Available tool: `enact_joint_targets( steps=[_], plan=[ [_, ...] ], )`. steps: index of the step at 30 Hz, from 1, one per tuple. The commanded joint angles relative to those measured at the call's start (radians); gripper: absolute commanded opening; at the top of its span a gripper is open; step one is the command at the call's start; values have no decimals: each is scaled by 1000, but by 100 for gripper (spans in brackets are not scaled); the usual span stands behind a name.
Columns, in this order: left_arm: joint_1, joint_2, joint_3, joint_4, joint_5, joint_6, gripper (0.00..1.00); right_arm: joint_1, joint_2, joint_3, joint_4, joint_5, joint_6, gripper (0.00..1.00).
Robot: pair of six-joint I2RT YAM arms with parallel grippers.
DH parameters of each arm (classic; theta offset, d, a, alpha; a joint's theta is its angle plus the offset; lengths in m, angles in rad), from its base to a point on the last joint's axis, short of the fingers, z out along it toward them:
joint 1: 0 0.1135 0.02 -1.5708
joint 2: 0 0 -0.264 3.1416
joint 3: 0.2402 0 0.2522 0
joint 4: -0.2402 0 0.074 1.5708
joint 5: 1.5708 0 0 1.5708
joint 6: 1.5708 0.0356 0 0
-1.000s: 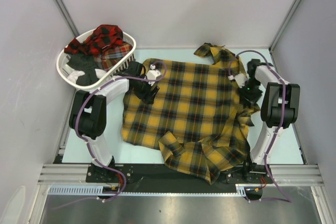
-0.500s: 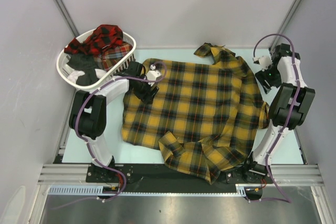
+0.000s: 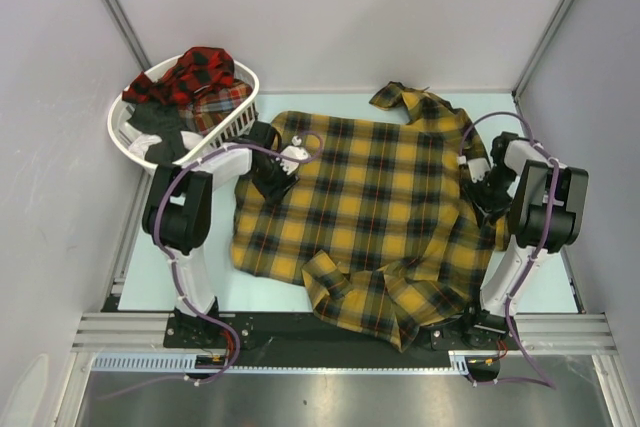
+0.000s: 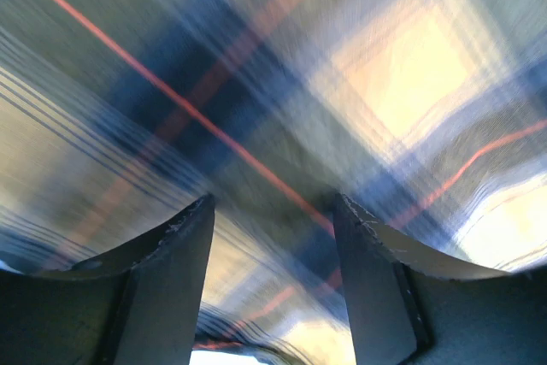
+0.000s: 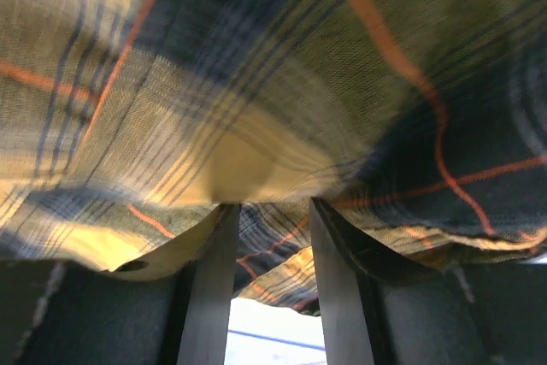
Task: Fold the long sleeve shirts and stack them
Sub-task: Flatten the shirt out
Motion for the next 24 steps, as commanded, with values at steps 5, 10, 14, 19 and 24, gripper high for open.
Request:
enact_joint_targets(
  steps=[5, 10, 14, 19, 24],
  plan=[
    [-1, -131, -193, -80, -108, 54, 58, -34, 164, 162, 211, 137, -42, 43],
    [-1, -196, -249, -106, -93, 54, 58, -28, 180, 318, 31, 27, -82, 45],
    [18, -233, -73, -181, 59, 54, 67, -63, 95, 441, -142, -195, -134, 53],
    [18, -173, 185, -144, 163, 89, 81, -88, 107, 634, -126, -364, 14, 62],
    [25, -63, 435, 6, 183, 22, 99, -40, 202, 756, 109, -369, 181, 57]
  ],
)
